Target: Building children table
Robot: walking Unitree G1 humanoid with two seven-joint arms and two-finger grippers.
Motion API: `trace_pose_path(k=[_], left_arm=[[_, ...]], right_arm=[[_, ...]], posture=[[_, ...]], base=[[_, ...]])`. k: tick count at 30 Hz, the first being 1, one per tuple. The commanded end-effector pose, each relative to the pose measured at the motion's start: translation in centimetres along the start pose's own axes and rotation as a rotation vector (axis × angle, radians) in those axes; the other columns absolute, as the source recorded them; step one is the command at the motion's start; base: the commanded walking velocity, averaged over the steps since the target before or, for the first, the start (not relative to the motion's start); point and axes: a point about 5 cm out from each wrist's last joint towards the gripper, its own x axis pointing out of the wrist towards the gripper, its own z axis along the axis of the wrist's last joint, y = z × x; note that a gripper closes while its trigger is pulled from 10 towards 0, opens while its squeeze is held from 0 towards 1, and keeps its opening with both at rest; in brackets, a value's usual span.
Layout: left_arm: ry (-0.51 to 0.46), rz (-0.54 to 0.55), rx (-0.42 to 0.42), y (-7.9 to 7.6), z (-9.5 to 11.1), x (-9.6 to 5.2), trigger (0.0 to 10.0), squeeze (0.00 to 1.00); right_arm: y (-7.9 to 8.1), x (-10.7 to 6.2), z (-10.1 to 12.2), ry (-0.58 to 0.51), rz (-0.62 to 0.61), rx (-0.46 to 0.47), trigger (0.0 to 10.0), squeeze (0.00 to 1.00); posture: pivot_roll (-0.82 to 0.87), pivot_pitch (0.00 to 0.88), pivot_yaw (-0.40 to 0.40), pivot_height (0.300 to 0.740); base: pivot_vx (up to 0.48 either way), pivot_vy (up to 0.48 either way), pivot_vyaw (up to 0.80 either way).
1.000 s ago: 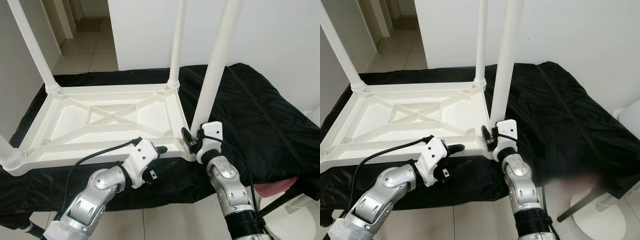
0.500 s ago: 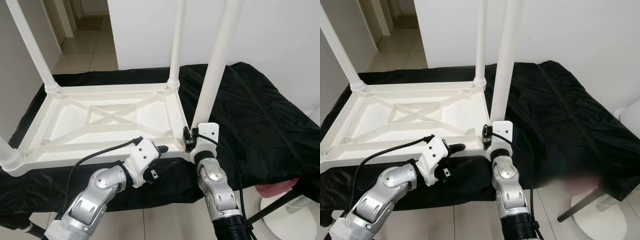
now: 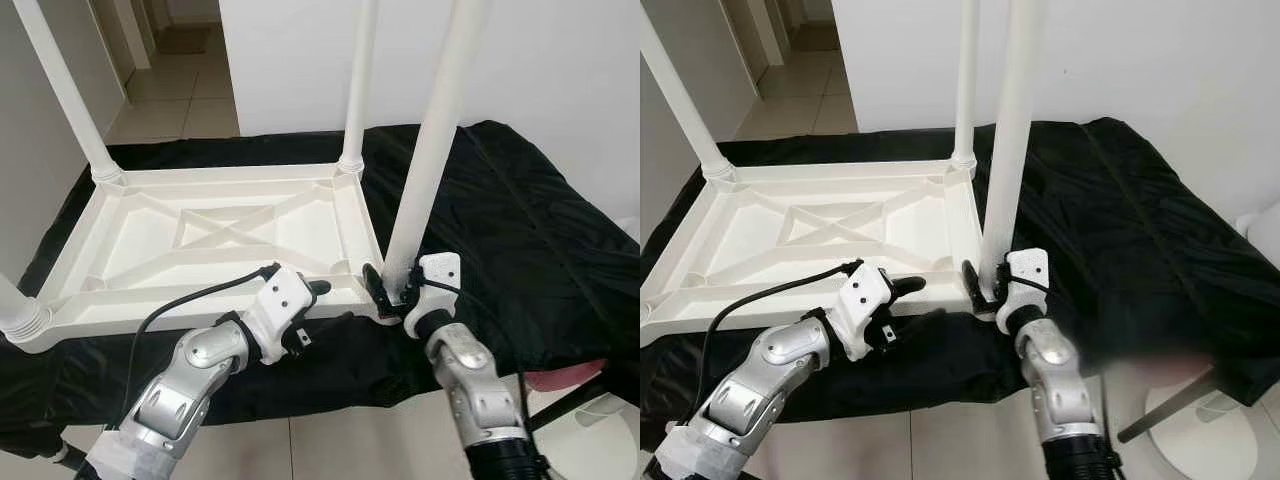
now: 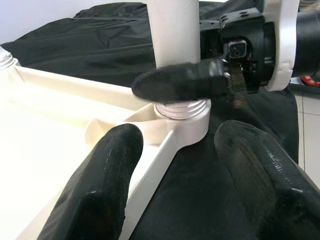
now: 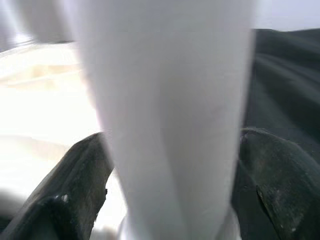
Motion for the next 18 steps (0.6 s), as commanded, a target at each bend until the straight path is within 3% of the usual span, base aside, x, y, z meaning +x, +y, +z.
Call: trace_pose_path(k=[1,3,6,11,13,14,15,16,18], left_arm=[[-0.002,-0.003,0.014,0.3,0.2,0.0,10.0,0.0],[-0.002,-0.003,0.014,0.3,0.1,0.0,10.0,0.0],[-0.007,-0.003,0.018,0.3,0.3,0.0,10.0,0.0],[-0.011,0.002,0.032,0.4,0.4,0.1,10.0,0.0],[-0.012,0.007,0.034,0.6,0.4,0.2,10.0,0.0],[-0.013,0.009,0.035,0.7,0.4,0.3,10.0,0.0],[-0.015,0.011,0.035,0.6,0.4,0.4,10.0,0.0],[-0.015,0.011,0.035,0.6,0.4,0.4,10.0,0.0],[-0.017,0.01,0.035,0.4,0.3,0.4,10.0,0.0]], right_arm=[[-0.1,0.2,0.1,-0.013,0.039,0.005,10.0,0.0],[-0.2,0.2,0.2,-0.016,0.072,0.007,10.0,0.0],[-0.8,0.2,0.4,-0.009,0.214,-0.043,10.0,0.0],[-1.3,0.5,0.7,0.007,0.308,-0.075,10.0,0.0],[-1.6,0.8,0.8,0.018,0.341,-0.097,9.5,0.0],[-1.8,1.1,0.9,0.028,0.361,-0.116,6.7,0.0],[-2.2,1.3,0.9,0.032,0.388,-0.135,4.6,0.0],[-2.2,1.3,0.9,0.032,0.388,-0.135,4.6,0.0],[-2.3,1.2,0.8,0.036,0.402,-0.146,1.6,0.0]], posture=[[-0.04,0.005,0.036,0.74],[-0.03,0.0,0.033,0.74],[-0.03,0.0,0.029,0.74],[-0.02,0.0,0.015,0.74],[-0.02,0.0,0.014,0.74],[-0.01,0.0,0.01,0.74],[-0.01,0.0,0.005,0.74],[-0.01,0.0,0.005,0.74],[-0.01,0.0,0.006,0.74]], base=[[0.0,0.0,0.0],[0.0,0.0,0.0],[0.0,0.0,0.0],[0.0,0.0,0.0],[0.0,0.0,0.0],[0.0,0.0,0.0],[0.0,0.0,0.0],[0.0,0.0,0.0],[0.0,0.0,0.0]])
